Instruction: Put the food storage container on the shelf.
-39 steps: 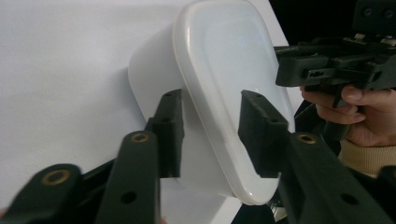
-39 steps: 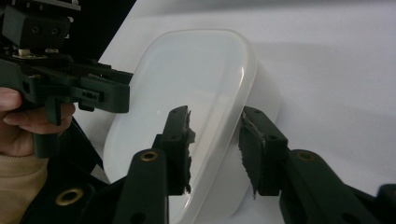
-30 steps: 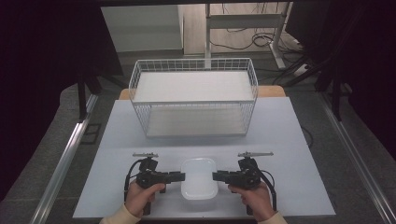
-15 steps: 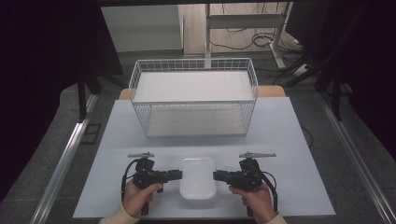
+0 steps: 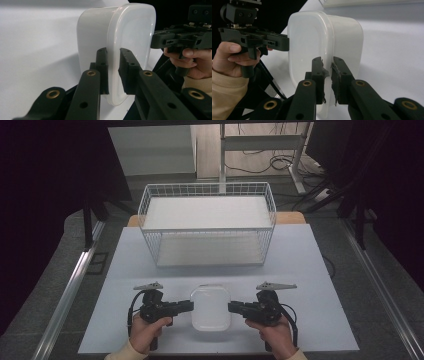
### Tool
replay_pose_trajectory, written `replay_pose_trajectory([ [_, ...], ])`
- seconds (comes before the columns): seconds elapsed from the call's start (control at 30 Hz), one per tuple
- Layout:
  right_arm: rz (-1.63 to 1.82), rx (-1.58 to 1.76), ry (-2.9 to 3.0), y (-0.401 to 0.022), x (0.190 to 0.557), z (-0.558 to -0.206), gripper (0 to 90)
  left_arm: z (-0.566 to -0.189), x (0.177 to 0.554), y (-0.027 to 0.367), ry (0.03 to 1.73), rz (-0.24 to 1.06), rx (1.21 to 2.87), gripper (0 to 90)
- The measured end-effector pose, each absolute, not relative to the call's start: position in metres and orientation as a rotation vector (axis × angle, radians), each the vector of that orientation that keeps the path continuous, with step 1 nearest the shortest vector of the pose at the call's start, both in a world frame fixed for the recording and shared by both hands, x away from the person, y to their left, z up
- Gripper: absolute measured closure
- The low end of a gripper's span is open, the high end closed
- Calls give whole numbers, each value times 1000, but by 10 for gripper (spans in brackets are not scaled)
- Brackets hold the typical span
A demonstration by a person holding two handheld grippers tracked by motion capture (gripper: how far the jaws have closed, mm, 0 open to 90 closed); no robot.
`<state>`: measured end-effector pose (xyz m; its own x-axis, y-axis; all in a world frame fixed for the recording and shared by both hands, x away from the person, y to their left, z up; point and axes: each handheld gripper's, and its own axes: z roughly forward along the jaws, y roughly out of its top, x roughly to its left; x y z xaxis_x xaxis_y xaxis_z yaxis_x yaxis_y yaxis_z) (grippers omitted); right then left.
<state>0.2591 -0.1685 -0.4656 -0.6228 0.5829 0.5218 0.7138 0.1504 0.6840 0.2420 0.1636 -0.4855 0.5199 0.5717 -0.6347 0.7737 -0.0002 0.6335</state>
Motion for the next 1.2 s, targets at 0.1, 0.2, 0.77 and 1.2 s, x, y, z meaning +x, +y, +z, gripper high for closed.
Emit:
replay_pose_trajectory([
  [0.1, -1506, -1272, -2299, -168, 256, -459, 806, -478, 238, 164, 1135, -199, 1684, 786],
  [0.2, -1536, -1251, -2312, -168, 253, -453, 806, -471, 235, 164, 1116, -173, 1687, 785],
  [0.77, -1615, -1168, -2392, -164, 246, -432, 805, -455, 234, 168, 1062, -121, 1672, 781],
  [1.2, -1692, -1108, -2432, -164, 251, -407, 805, -427, 243, 169, 1001, -66, 1677, 779],
])
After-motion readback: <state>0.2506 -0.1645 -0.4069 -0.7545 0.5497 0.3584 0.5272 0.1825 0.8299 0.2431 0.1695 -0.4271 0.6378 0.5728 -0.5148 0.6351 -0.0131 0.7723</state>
